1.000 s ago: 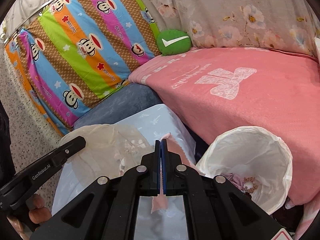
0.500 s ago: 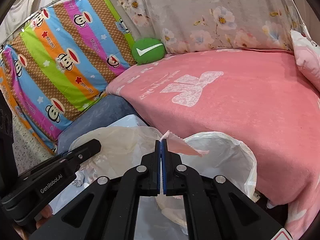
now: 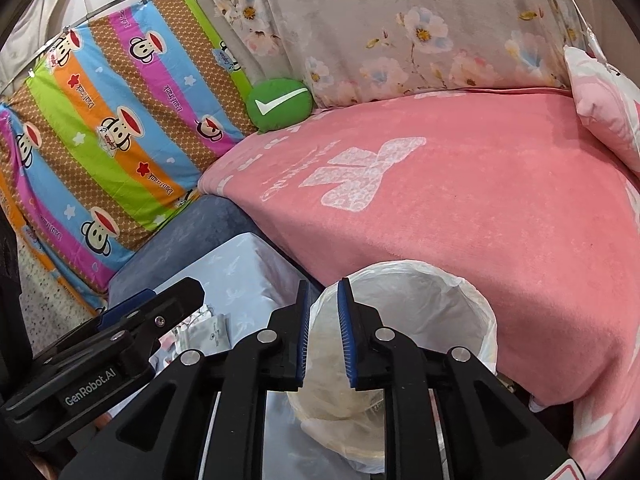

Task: Collect trash
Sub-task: 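Carry the tulle and pink cloth over the white bin and open both tools, then move both tools back over the items on the table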

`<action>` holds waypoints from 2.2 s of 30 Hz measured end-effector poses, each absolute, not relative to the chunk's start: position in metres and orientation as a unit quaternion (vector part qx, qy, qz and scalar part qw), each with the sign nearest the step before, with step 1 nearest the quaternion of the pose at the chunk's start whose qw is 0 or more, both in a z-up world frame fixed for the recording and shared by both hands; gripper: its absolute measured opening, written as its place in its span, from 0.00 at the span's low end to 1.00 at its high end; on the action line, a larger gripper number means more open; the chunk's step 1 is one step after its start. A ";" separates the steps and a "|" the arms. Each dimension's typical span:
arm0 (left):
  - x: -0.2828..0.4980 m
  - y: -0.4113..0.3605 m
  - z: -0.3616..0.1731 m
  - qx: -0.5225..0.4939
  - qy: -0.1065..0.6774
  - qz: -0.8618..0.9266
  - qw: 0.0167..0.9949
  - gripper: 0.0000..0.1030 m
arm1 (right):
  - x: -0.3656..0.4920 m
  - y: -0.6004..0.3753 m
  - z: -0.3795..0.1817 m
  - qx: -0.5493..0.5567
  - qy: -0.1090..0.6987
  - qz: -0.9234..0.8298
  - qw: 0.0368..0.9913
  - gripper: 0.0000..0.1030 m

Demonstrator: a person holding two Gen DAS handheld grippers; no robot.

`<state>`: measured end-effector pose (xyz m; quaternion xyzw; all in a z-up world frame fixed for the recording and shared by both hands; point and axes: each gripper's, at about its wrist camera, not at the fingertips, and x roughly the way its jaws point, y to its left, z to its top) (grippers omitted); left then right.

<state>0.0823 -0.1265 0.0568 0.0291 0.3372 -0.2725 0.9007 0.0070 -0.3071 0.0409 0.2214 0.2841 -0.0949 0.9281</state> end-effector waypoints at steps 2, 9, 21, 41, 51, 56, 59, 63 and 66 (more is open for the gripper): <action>0.084 -0.123 0.055 0.025 0.342 -0.270 0.900 0.65 | 0.008 -0.303 0.039 0.219 0.287 -0.092 0.928 0.16; 0.088 -0.106 0.048 0.013 0.353 -0.252 0.901 0.65 | 0.013 -0.288 0.037 0.213 0.295 -0.082 0.928 0.16; 0.095 -0.070 0.044 -0.003 0.357 -0.219 0.908 0.65 | 0.023 -0.254 0.036 0.191 0.307 -0.053 0.931 0.17; 0.107 -0.008 0.031 -0.031 0.365 -0.172 0.914 0.65 | 0.044 -0.189 0.029 0.155 0.334 -0.013 0.930 0.21; 0.118 0.034 0.016 -0.044 0.378 -0.132 0.915 0.70 | 0.061 -0.143 0.018 0.135 0.354 0.014 0.925 0.28; 0.126 0.064 0.003 -0.052 0.387 -0.099 0.915 0.77 | 0.070 -0.120 0.006 0.127 0.370 0.029 0.920 0.30; 0.131 0.081 -0.005 -0.054 0.393 -0.076 0.915 0.79 | 0.077 -0.105 -0.002 0.121 0.380 0.038 0.916 0.30; 0.140 0.104 -0.017 -0.064 0.406 -0.057 0.910 0.79 | 0.087 -0.085 -0.015 0.114 0.396 0.050 0.910 0.30; 0.146 0.119 -0.025 -0.069 0.415 -0.045 0.906 0.79 | 0.094 -0.071 -0.025 0.108 0.407 0.057 0.905 0.30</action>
